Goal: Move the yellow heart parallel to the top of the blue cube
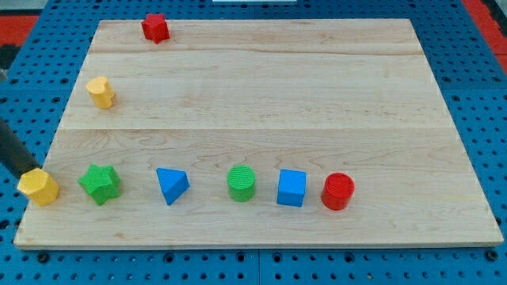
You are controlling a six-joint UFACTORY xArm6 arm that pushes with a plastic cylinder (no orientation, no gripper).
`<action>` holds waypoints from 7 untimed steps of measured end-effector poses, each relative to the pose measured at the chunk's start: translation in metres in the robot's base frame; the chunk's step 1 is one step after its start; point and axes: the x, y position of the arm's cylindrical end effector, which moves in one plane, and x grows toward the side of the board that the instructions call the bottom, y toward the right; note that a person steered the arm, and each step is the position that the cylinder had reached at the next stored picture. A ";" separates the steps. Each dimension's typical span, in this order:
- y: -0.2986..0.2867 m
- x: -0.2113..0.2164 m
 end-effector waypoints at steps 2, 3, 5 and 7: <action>0.034 -0.046; 0.036 -0.083; 0.057 -0.145; 0.143 -0.162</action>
